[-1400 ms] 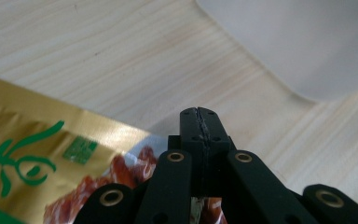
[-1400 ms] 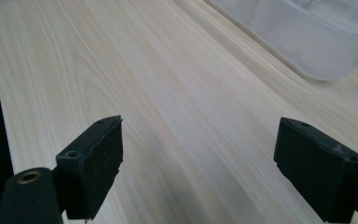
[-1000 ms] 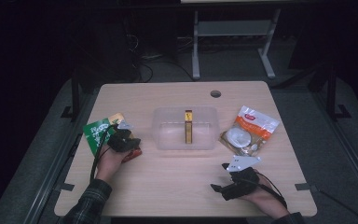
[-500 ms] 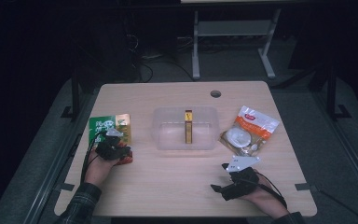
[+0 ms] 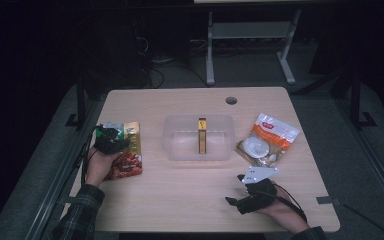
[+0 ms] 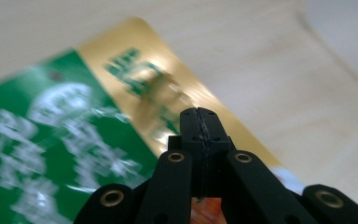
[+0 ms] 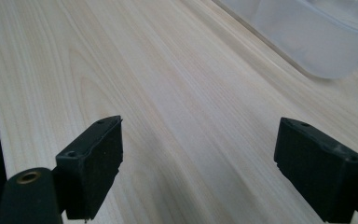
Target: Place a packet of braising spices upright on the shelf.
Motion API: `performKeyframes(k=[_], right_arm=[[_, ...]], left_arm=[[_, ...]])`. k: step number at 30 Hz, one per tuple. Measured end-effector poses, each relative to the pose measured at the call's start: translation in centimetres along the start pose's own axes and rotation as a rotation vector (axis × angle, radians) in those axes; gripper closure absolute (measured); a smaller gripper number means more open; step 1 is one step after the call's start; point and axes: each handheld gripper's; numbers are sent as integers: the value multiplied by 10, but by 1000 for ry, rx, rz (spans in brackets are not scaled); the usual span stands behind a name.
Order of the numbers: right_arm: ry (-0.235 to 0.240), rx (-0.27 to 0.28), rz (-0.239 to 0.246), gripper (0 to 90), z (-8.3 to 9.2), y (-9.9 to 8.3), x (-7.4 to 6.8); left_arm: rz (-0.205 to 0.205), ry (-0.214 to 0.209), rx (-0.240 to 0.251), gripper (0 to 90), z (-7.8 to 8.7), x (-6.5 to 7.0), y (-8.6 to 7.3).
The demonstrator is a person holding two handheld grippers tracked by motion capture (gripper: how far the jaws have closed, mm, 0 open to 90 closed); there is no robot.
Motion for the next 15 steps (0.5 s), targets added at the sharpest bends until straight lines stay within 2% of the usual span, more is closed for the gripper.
performKeyframes(k=[2, 4, 5, 10, 15], right_arm=[[-1, -1, -2, 152, 0, -1, 0], [3, 3, -1, 152, 0, -1, 1], [3, 3, -1, 152, 0, -1, 1], [9, 2, 1, 152, -1, 0, 0], [8, 3, -2, 152, -1, 0, 0]], left_arm=[[18, 18, 2, 899, -4, -9, 6], [40, 57, -3, 899, -12, -24, 13], [40, 57, -3, 899, -12, -24, 13], [109, 96, 9, 899, -32, -49, 22], [138, 130, 37, 899, -42, -55, 23]])
Point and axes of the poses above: each handheld gripper's, and its own axes: z roughly backward along the jaws, y roughly out of its top, x roughly to its right, and after that the axes turned 4 degrees about y, right-handed
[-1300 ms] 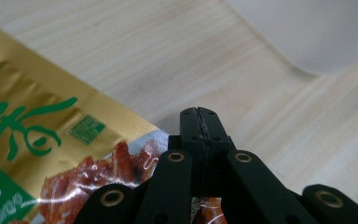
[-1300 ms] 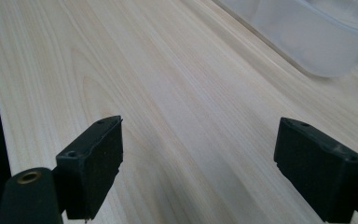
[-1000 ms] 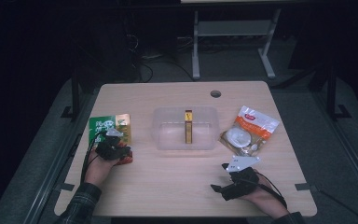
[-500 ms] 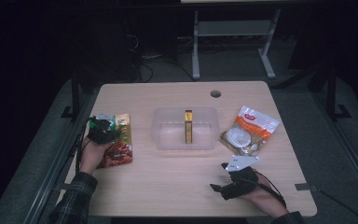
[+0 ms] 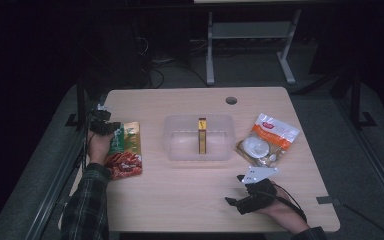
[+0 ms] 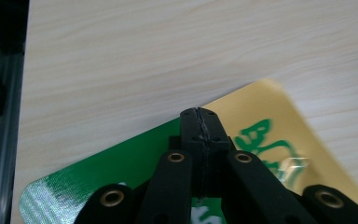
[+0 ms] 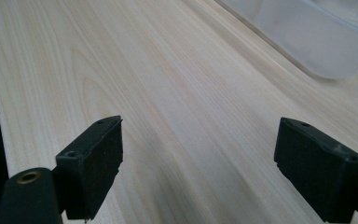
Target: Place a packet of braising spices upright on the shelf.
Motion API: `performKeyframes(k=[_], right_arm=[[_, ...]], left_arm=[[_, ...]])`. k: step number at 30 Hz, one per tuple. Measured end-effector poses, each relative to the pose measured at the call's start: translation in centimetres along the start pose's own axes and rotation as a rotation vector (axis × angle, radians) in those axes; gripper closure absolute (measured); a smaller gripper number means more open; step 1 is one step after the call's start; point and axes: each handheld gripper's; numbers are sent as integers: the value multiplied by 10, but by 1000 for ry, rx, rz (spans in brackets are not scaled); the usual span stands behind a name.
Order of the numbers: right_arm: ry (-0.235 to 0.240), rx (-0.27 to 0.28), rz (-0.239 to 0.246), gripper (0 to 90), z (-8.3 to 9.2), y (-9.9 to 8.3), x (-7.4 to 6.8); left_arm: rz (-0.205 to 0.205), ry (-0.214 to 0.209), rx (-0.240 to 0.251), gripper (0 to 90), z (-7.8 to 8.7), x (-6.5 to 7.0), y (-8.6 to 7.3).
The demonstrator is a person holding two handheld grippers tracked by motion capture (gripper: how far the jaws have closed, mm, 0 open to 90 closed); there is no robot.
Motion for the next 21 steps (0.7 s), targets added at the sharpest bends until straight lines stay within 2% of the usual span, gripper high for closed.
performKeyframes(k=[3, 8, 16, 21], right_arm=[[-1, 0, -1, 152, 0, -1, 1], [-3, -3, -11, 152, 1, -2, 1], [4, -11, -2, 152, 0, -2, 1], [3, -12, -1, 152, 0, -2, 1]], left_arm=[[12, 19, -33, 899, -9, -2, -5], [13, 52, -21, 899, -12, -5, -6], [15, 34, -13, 899, -16, -4, -7], [-6, 38, -47, 900, -13, 0, -7]])
Point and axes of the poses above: each handheld gripper's, and its own axes: z roughly backward along the jaws, y roughly out of its top, x roughly to its right, and after that the axes turned 4 degrees about y, right-handed
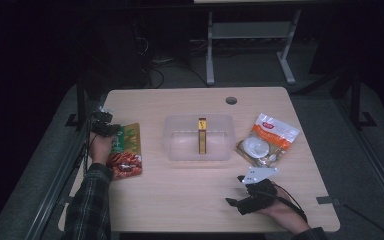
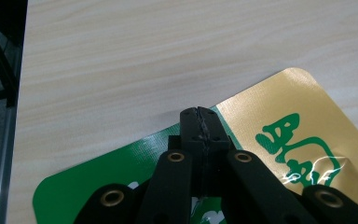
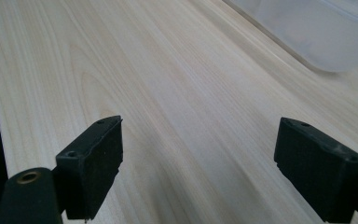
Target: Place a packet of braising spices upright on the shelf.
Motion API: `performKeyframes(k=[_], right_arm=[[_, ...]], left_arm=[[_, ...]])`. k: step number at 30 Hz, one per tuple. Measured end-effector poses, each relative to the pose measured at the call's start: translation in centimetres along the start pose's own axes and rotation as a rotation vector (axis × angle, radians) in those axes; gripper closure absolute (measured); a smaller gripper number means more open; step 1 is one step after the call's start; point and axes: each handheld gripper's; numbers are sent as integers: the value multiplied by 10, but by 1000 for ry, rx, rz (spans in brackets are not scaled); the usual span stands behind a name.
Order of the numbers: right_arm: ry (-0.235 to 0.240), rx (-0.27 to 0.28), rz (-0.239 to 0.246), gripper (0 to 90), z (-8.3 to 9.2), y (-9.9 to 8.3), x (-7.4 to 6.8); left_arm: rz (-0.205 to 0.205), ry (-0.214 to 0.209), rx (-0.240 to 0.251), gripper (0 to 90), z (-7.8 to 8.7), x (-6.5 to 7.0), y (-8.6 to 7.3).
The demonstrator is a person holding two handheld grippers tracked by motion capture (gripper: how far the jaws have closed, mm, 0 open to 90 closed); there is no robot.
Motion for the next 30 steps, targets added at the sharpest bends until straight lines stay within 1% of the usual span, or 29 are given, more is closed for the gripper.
performKeyframes(k=[5, 9, 13, 15, 17, 18, 21, 22, 23, 24, 26, 28, 29, 30], right_arm=[[1, 0, 3, 152, 0, 0, -1], [2, -3, 3, 152, -1, 0, -1], [12, -1, 3, 152, 0, 0, -1], [14, 0, 5, 152, -1, 1, -1], [15, -1, 6, 152, -1, 1, -2], [16, -1, 4, 152, -1, 2, -3], [13, -1, 12, 152, 0, 2, -3], [12, 2, 14, 152, 0, 2, -2], [12, 2, 14, 152, 0, 2, -2], [8, 6, 14, 152, 1, 3, -1], [7, 8, 15, 152, 1, 3, -1], [6, 7, 19, 152, 0, 4, -1], [7, 7, 24, 152, 0, 4, -1], [8, 6, 26, 152, 0, 4, -1]], left_arm=[[-25, -7, -23, 900, 5, 3, -2], [-21, -35, -19, 900, 10, 7, -8], [-43, -52, -18, 900, 17, 14, -15], [-45, -66, -17, 900, 21, 16, -19], [-56, -77, -19, 900, 25, 19, -22], [-53, -86, -18, 900, 26, 21, -24], [-74, -109, -20, 900, 32, 27, -29], [-86, -122, -20, 900, 35, 32, -32], [-86, -122, -20, 900, 35, 32, -32], [-90, -133, -17, 900, 37, 35, -34], [-110, -142, -15, 900, 40, 40, -37], [-124, -139, -5, 900, 43, 46, -40], [-128, -147, -5, 900, 44, 47, -42], [-126, -166, -6, 900, 46, 48, -43]])
Point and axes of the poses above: each handheld gripper's, and its own axes: z roughly backward along the jaws, y roughly out of its top, x roughly to its right, and after that the axes turned 4 degrees about y, right-handed
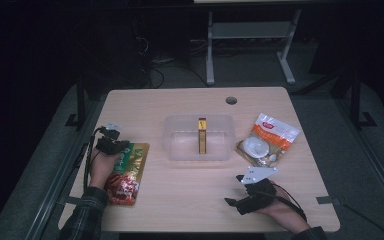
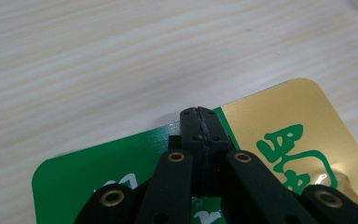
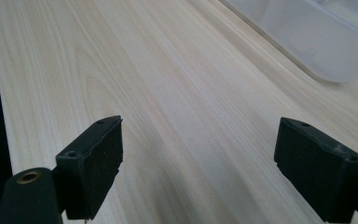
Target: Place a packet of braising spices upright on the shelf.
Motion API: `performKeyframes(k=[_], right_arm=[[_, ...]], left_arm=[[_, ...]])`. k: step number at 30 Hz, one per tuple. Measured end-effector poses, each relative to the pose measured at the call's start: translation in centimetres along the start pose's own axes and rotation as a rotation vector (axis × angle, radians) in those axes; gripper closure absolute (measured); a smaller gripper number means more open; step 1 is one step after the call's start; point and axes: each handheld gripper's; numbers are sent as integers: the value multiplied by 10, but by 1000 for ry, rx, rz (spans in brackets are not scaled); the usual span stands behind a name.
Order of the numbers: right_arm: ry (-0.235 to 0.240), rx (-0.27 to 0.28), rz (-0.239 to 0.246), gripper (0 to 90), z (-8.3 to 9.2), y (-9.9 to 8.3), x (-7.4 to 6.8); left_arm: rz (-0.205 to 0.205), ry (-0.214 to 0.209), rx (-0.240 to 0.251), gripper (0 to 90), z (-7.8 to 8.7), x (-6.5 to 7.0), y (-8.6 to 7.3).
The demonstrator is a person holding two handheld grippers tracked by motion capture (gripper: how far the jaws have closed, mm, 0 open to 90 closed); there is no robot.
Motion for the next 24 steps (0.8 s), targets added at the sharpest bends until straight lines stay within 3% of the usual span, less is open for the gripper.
performKeyframes(k=[5, 12, 18, 22, 24], right_arm=[[-4, 1, -7, 152, 1, 1, 1], [-6, 1, -6, 152, 1, 1, 2], [-6, 2, -3, 152, 1, 0, 1], [-6, 4, -2, 152, 1, 1, 1], [-7, 3, -1, 152, 1, 1, 0]], left_arm=[[-13, -40, 3, 900, 1, 6, -2], [-31, -125, 8, 900, 3, 27, -3], [-80, -190, -2, 900, 6, 49, -5], [-150, -254, -24, 900, 10, 68, -6], [-145, -267, -28, 900, 11, 72, -7]])
Point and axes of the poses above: each handheld gripper's, and its own axes: z roughly backward along the jaws, y roughly out of its top, x roughly to its right, and after that the axes turned 4 degrees about y, right-handed
